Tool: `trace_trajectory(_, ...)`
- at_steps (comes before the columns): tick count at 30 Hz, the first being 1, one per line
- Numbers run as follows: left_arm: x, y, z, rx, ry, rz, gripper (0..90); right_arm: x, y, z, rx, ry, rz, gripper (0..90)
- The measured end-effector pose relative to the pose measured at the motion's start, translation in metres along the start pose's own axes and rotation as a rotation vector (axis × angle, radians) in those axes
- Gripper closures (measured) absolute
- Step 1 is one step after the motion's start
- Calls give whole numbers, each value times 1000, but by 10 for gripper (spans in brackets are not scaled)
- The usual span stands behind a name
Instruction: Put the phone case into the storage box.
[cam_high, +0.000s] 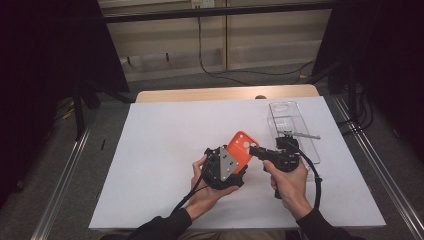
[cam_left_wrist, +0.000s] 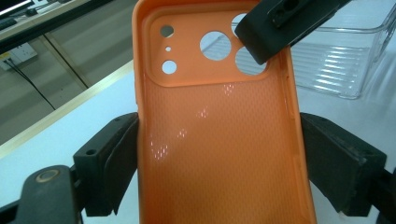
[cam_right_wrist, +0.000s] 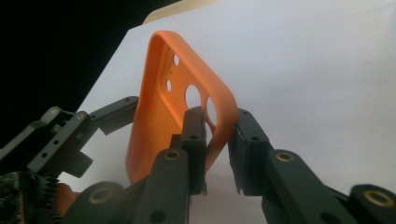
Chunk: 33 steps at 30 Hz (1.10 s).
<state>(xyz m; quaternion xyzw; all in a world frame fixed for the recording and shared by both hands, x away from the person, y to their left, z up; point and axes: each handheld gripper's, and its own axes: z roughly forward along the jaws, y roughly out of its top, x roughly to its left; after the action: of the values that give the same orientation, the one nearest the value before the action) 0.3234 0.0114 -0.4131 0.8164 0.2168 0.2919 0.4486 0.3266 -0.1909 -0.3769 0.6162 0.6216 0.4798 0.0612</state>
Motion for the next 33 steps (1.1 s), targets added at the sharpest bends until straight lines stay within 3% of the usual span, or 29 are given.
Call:
trace_trajectory(6,-2,-1,2,0,22,15,157,0,-1,-1,-2,26,34,812)
trace_trajectory(14,0,-3,4,6,21,8,147,2,-1,0,-5,34,29,826)
trace_trajectory(23,6,-2,4,-8,-32,-29,166,7,1,-3,-24,45,-1,842)
trace_trajectory(29,9,-4,6,-15,-47,-50,85,7,2,-3,-30,52,-4,845)
trace_trajectory(33,16,-5,6,-14,-94,-90,49,5,4,-4,-35,51,-7,846)
